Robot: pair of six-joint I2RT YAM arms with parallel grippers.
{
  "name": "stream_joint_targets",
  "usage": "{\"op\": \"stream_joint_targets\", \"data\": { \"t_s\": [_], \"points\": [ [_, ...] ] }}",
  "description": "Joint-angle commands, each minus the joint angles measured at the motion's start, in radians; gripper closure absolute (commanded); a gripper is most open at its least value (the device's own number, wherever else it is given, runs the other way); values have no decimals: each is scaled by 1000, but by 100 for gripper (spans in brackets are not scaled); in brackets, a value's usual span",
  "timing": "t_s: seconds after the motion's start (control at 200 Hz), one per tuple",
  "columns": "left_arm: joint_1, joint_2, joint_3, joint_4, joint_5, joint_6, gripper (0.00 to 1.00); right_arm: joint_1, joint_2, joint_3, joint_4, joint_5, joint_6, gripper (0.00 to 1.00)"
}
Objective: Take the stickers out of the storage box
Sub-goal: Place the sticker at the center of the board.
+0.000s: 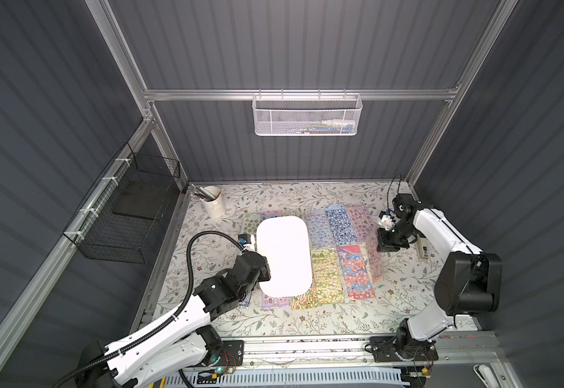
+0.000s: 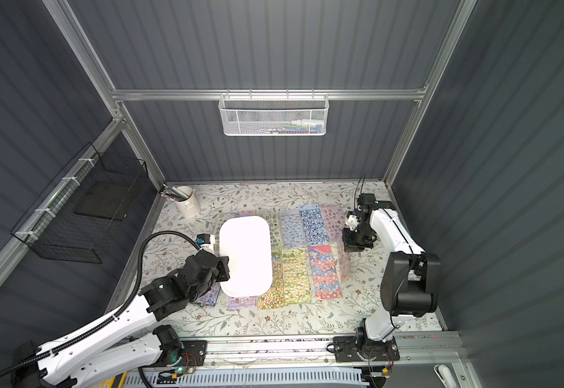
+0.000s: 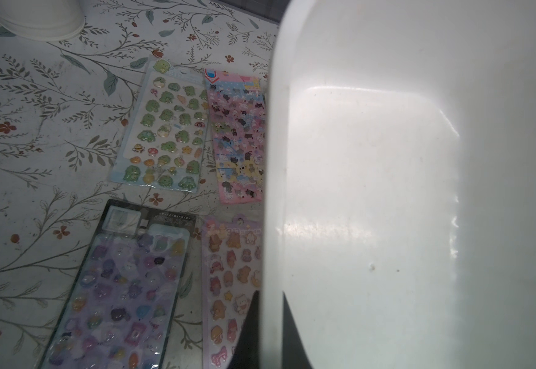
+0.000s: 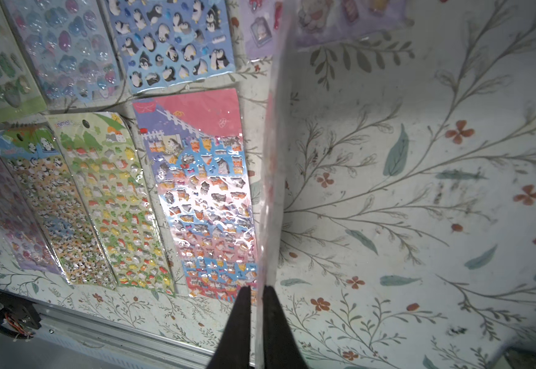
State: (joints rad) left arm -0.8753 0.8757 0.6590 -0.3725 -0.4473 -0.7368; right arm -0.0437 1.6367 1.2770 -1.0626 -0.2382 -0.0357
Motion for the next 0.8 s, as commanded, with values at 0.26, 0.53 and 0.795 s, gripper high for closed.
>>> {"op": "stream_joint_targets", "data": {
  "t_s": [0.26, 0.53, 0.795],
  "points": [
    [5, -8, 12, 6, -11, 18, 100, -46, 30, 4, 13, 55, -23, 87],
    [4, -14, 4, 2, -21, 16, 100, -47, 94, 30, -3, 233, 16, 81],
    [4, -7, 4, 0, -31, 18, 100, -46, 127, 82, -25, 356, 90, 53]
  ]
}}
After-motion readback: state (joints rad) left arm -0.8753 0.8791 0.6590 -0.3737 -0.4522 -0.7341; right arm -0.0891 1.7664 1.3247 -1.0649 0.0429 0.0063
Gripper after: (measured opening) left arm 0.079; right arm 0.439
